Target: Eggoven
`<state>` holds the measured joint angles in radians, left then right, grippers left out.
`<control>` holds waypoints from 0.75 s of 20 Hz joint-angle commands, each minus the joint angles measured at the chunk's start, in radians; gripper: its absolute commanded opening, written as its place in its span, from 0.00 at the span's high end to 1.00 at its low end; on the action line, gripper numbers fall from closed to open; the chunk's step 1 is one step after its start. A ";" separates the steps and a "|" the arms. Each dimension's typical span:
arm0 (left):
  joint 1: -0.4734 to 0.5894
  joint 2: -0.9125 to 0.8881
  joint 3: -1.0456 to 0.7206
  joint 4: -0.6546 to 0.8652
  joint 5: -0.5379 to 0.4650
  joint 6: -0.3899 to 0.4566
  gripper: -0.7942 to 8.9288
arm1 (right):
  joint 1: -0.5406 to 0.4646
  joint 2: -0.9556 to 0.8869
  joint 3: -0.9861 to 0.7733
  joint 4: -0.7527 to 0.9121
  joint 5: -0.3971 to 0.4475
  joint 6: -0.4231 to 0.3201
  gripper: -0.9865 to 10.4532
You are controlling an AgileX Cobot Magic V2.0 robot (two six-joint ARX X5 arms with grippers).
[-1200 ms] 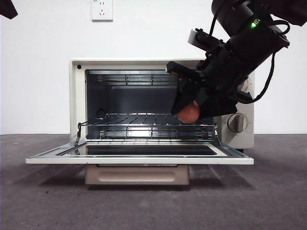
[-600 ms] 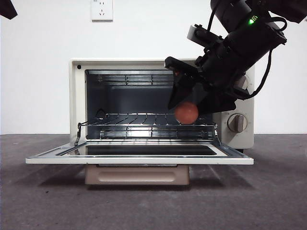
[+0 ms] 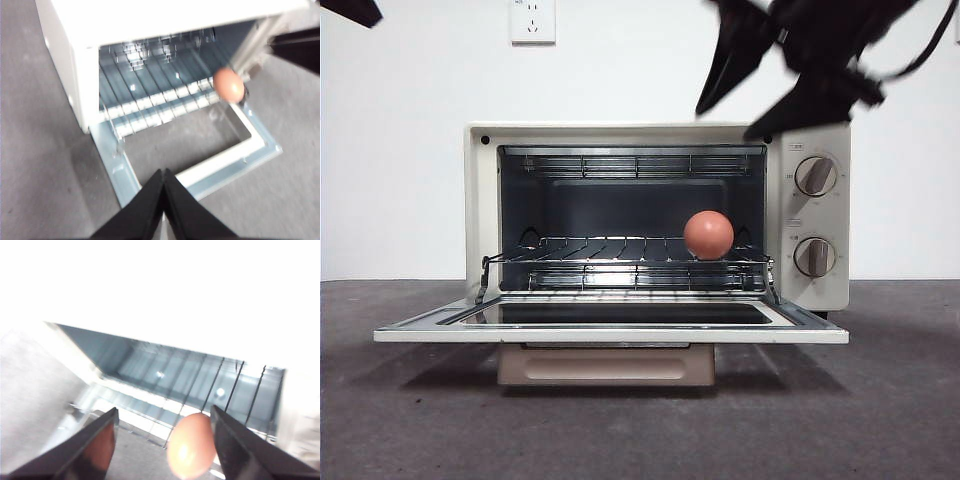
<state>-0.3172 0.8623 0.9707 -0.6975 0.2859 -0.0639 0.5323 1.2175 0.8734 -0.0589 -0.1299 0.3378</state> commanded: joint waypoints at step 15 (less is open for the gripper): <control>0.172 0.394 -0.425 0.637 0.162 -0.192 0.91 | 0.008 -0.575 0.019 -0.528 0.007 -0.095 0.66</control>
<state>-0.1455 1.2411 0.5400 -0.0704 0.4431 -0.2535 0.5331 0.6384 0.8734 -0.5919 -0.1268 0.2573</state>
